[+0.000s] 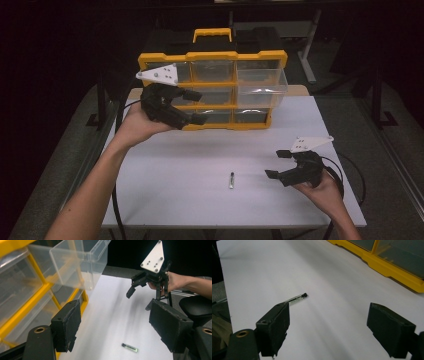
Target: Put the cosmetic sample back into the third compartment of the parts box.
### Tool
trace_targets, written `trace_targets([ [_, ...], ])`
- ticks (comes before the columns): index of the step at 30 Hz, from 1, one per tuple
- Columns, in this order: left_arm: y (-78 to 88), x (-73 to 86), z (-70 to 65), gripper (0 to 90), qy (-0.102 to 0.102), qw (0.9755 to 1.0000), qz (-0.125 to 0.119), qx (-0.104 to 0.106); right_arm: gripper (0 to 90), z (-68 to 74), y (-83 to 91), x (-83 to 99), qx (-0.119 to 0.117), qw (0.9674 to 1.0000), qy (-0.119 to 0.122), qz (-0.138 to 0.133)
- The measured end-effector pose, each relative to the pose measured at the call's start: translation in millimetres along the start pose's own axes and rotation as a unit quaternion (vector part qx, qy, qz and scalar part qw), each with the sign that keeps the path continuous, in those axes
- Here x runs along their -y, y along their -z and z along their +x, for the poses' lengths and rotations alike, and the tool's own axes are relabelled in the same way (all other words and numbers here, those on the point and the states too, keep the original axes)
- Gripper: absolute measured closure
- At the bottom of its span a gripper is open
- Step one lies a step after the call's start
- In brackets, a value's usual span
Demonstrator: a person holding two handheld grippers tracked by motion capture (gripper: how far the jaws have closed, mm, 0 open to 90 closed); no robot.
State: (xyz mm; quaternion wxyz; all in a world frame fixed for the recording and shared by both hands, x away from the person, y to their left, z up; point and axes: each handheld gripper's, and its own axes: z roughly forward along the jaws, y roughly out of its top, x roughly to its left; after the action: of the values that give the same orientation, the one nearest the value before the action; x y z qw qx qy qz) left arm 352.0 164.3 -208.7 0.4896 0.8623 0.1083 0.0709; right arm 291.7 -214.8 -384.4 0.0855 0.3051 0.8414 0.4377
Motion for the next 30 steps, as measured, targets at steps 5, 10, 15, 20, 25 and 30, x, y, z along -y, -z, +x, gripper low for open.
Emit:
trace_targets([
  [5,7.3,18.7,-2.7,25.4,0.015,0.9998,-0.001,-0.011,19.2,1.2,-1.0,-1.4,0.002,1.0,0.003,0.004],
  [10,13.2,36.2,-5.1,24.9,0.025,0.9995,-0.006,-0.016,20.7,1.1,-0.4,-2.2,0.002,1.0,0.004,0.003],
  [15,15.2,50.3,-9.5,23.7,0.033,0.9993,-0.003,-0.015,22.9,3.2,-1.7,-5.4,0.002,1.0,0.005,0.007],
  [20,16.9,65.0,-13.2,23.1,0.037,0.999,-0.006,-0.024,28.9,5.6,-2.5,-9.7,0.0,0.9999,0.01,0.009],
  [25,17.3,82.0,-16.8,23.2,0.045,0.9983,-0.008,-0.036,39.5,7.0,-3.8,-12.7,-0.004,0.9999,0.004,0.009],
  [30,18.6,100.5,-22.4,23.1,0.053,0.9973,-0.01,-0.049,53.0,9.6,-12.0,-17.2,-0.005,0.9998,-0.005,0.021],
])
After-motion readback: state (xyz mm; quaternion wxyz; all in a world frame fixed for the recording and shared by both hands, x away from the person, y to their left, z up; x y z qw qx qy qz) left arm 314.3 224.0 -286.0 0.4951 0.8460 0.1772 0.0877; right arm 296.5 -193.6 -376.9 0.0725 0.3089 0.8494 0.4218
